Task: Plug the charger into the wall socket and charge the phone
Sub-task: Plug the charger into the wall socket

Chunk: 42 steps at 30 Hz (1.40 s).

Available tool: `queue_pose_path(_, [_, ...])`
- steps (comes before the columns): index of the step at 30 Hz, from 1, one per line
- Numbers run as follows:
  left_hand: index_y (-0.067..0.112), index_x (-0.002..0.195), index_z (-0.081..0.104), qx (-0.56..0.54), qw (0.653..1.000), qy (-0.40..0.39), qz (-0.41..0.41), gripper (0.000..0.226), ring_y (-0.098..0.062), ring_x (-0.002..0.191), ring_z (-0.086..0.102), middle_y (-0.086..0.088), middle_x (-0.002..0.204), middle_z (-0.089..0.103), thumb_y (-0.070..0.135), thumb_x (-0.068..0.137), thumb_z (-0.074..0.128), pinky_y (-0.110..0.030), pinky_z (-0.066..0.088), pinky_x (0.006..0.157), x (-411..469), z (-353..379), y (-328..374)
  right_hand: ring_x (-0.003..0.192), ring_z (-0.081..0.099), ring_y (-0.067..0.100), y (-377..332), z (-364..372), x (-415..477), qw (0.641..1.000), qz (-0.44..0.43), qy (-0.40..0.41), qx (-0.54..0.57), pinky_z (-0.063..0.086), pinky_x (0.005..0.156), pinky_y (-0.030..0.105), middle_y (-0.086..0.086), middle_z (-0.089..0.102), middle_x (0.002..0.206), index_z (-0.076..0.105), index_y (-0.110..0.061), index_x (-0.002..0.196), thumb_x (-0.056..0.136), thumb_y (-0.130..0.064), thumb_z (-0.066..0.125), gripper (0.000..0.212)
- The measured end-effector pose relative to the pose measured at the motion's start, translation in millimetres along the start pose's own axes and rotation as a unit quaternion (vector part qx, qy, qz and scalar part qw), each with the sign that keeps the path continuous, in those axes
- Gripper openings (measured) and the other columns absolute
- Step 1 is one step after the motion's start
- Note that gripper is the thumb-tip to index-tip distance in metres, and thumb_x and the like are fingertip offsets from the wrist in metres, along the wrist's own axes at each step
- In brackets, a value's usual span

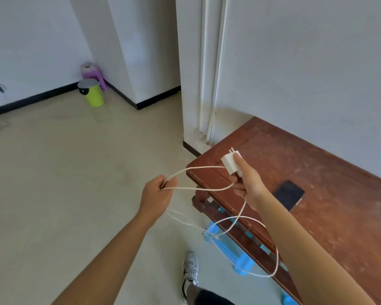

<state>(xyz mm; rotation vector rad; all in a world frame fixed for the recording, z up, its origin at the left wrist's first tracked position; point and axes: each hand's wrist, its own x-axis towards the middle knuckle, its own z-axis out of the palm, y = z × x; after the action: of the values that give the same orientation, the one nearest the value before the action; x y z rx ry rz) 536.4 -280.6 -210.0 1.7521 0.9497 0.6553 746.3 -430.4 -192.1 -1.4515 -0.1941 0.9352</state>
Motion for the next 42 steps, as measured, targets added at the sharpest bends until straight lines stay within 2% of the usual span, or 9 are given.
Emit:
queue_pose_path(7, [0.022, 0.057, 0.033, 0.005, 0.997, 0.065, -0.049, 0.051, -0.008, 0.047, 0.025, 0.013, 0.044, 0.029, 0.011, 0.082, 0.076, -0.023, 0.025, 0.044, 150, -71, -21, 0.038, 0.029, 0.007, -10, 121, 144, 1.000, 0.002, -0.003, 0.020, 0.025, 0.036, 0.021, -0.004, 0.053, 0.053, 0.062, -0.016, 0.112, 0.094, -0.059, 0.053, 0.047])
queue_pose_path(13, [0.020, 0.056, 0.034, 0.051, 0.996, 0.076, -0.025, 0.049, -0.005, 0.042, 0.026, 0.011, 0.046, 0.032, 0.008, 0.082, 0.074, -0.015, 0.026, 0.040, 278, -120, -11, 0.038, 0.034, 0.007, -69, 209, 252, 0.999, 0.009, -0.002, 0.042, 0.031, 0.036, 0.020, -0.006, 0.059, 0.055, 0.061, -0.019, 0.117, 0.093, -0.061, 0.050, 0.050])
queue_pose_path(18, [0.016, 0.061, 0.038, 0.079, 0.993, 0.081, -0.028, 0.042, -0.014, 0.050, 0.029, 0.002, 0.056, 0.036, 0.004, 0.079, 0.073, -0.029, 0.031, 0.052, 369, -144, -22, 0.039, 0.038, 0.008, -88, 257, 326, 1.000, 0.015, 0.002, 0.016, 0.033, 0.038, 0.019, -0.006, 0.063, 0.056, 0.061, -0.015, 0.117, 0.093, -0.061, 0.051, 0.052])
queue_pose_path(22, [0.015, 0.065, 0.039, 0.107, 0.994, 0.006, -0.013, 0.039, -0.018, 0.051, 0.029, 0.000, 0.057, 0.036, 0.006, 0.080, 0.074, -0.031, 0.029, 0.051, 468, -154, -54, 0.041, 0.045, 0.008, -88, 285, 391, 0.998, 0.027, 0.046, 0.013, 0.037, 0.040, 0.020, -0.003, 0.070, 0.063, 0.059, -0.020, 0.113, 0.095, -0.059, 0.049, 0.044])
queue_pose_path(26, [0.019, 0.061, 0.032, 0.137, 0.987, -0.081, 0.018, 0.044, -0.021, 0.053, 0.029, 0.001, 0.055, 0.034, 0.009, 0.083, 0.068, -0.033, 0.030, 0.054, 568, -142, -82, 0.039, 0.046, 0.010, -86, 303, 451, 0.990, 0.029, 0.138, 0.016, 0.037, 0.037, 0.019, -0.001, 0.074, 0.062, 0.059, -0.018, 0.106, 0.098, -0.058, 0.047, 0.043])
queue_pose_path(29, [0.020, 0.058, 0.026, 0.169, 0.970, -0.161, 0.060, 0.046, -0.021, 0.053, 0.028, 0.004, 0.052, 0.030, 0.010, 0.084, 0.064, -0.033, 0.029, 0.053, 632, -127, -84, 0.039, 0.052, 0.009, -86, 313, 479, 0.971, 0.053, 0.230, 0.021, 0.035, 0.038, 0.020, 0.003, 0.080, 0.076, 0.059, -0.015, 0.109, 0.101, -0.055, 0.043, 0.044])
queue_pose_path(33, [0.021, 0.058, 0.024, 0.179, 0.946, -0.251, 0.101, 0.045, -0.019, 0.052, 0.026, 0.005, 0.050, 0.028, 0.005, 0.080, 0.060, -0.033, 0.026, 0.051, 695, -102, -70, 0.058, 0.073, 0.014, -89, 318, 496, 0.935, 0.074, 0.342, 0.052, 0.030, 0.036, 0.020, 0.006, 0.077, 0.097, 0.059, -0.015, 0.115, 0.103, -0.052, 0.038, 0.044])
queue_pose_path(37, [0.022, 0.058, 0.032, 0.194, 0.912, -0.331, 0.144, 0.036, -0.019, 0.050, 0.033, 0.006, 0.051, 0.036, 0.003, 0.074, 0.058, -0.031, 0.027, 0.047, 744, -62, -64, 0.061, 0.075, 0.016, -89, 307, 513, 0.908, 0.070, 0.398, 0.106, 0.028, 0.034, 0.017, 0.006, 0.076, 0.102, 0.056, -0.017, 0.111, 0.103, -0.052, 0.040, 0.039])
queue_pose_path(42, [0.027, 0.092, 0.047, 0.234, 0.855, -0.437, 0.155, 0.026, -0.005, 0.066, 0.049, 0.008, 0.078, 0.051, 0.024, 0.074, 0.065, -0.023, 0.035, 0.056, 780, 8, -85, 0.058, 0.073, 0.010, -72, 272, 549, 0.882, 0.090, 0.442, 0.136, 0.032, 0.040, 0.021, 0.003, 0.076, 0.100, 0.052, -0.016, 0.118, 0.101, -0.048, 0.047, 0.037])
